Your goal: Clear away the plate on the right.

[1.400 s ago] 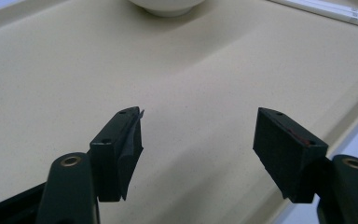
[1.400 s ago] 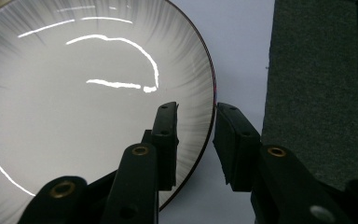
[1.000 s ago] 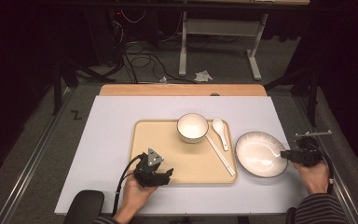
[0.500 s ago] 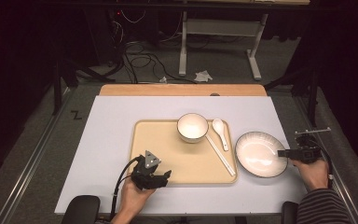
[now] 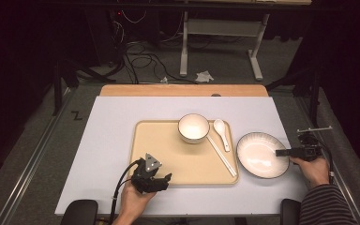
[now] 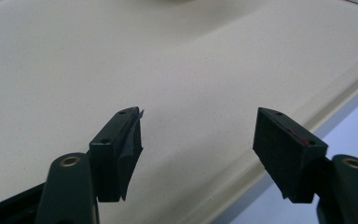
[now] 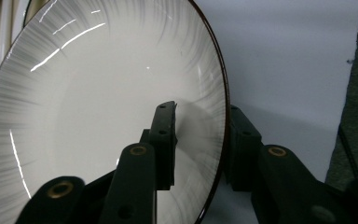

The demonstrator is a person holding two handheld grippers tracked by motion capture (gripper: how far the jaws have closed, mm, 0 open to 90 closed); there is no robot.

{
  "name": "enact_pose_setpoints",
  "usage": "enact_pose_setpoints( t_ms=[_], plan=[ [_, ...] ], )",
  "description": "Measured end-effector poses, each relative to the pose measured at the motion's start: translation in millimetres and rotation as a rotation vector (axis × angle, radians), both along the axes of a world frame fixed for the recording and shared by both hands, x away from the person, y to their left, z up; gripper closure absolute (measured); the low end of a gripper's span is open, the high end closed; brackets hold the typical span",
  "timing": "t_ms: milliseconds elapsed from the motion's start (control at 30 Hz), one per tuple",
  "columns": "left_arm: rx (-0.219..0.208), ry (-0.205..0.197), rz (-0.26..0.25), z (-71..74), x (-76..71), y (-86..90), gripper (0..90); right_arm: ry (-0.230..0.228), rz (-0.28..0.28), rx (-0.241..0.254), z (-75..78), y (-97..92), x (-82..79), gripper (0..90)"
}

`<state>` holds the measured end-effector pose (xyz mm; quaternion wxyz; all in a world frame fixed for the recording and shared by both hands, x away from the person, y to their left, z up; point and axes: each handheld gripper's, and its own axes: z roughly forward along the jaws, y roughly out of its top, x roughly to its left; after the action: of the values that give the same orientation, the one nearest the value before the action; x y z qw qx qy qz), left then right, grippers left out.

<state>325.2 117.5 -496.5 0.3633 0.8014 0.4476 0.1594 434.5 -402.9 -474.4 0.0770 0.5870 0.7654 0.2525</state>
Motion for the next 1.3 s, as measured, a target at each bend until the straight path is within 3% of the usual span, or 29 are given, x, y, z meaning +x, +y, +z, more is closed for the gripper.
enact_pose_setpoints(
  t_ms=[500, 700, 733, 933, 1200, 1300],
  plan=[
    [0.02, 0.001, -0.007, -0.4, -5.7, -0.2, 32.9, 0.084, 0.012, 0.186, -11.4, -12.6, 16.6, 85.1],
    [-0.011, 0.024, 0.009, -3.8, -5.5, -4.5, 33.2, 0.106, 0.025, 0.201, -9.1, -15.1, 19.7, 86.8],
    [0.024, 0.012, -0.014, -2.9, -3.9, -2.3, 33.2, 0.11, 0.029, 0.212, -9.0, -14.9, 19.7, 86.8],
    [0.003, 0.015, -0.013, -1.4, -3.9, -2.8, 33.9, 0.072, 0.032, 0.222, 3.5, -13.6, 14.7, 87.3],
    [0.019, 0.011, -0.063, -1.7, 1.6, -10.0, 35.4, 0.024, 0.033, 0.218, 19.2, -11.3, 0.4, 87.5],
    [0.015, 0.011, -0.079, -1.7, 4.5, -12.8, 38.7, -0.001, 0.034, 0.195, 23.0, -10.0, -5.3, 87.4]
  ],
)
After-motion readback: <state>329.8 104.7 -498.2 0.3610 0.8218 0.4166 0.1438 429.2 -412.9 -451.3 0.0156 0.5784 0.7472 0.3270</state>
